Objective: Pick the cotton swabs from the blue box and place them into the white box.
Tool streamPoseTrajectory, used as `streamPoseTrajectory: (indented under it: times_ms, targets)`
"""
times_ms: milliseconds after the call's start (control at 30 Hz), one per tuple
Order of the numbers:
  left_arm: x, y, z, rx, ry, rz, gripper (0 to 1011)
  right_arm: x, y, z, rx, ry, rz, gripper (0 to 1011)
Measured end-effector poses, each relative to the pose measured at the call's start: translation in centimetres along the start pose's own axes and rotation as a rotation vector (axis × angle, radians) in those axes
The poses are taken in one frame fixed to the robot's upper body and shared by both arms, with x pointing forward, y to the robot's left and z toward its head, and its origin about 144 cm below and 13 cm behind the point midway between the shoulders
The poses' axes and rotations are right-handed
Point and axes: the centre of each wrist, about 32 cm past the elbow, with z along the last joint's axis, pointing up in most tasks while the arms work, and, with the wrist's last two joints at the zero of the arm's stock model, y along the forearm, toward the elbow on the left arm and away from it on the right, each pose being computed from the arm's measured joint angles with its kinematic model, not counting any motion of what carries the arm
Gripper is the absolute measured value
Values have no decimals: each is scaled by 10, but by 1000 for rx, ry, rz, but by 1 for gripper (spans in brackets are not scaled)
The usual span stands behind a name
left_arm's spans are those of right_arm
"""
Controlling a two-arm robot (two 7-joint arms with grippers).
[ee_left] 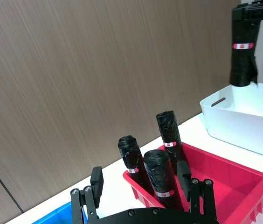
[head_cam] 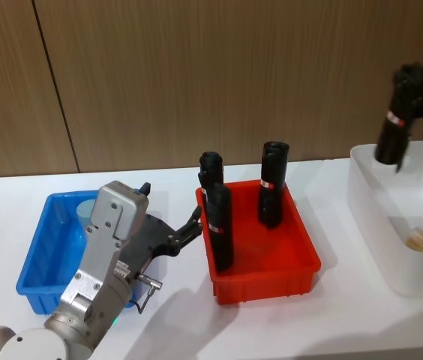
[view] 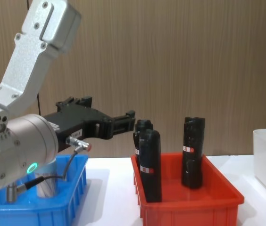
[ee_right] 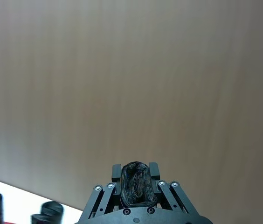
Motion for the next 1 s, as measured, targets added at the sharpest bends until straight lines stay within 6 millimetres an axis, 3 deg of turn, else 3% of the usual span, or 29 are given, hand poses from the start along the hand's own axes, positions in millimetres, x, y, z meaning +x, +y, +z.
streamPoseTrajectory:
  times_ms: [200,767,900,1000]
  targets:
    - [0,0,0,0,0,0,999,11,-12,1,-55,-22,-83,365]
    - [0,0,0,0,0,0,1000,32,-42,-8,-183,-28,-223,891]
    - [0,0,0,0,0,0,999,32,-46,-8,-188,-30,-231,988]
    - [0,0,0,0,0,0,1000,31,-49,-8,-188,-32,-236,1001]
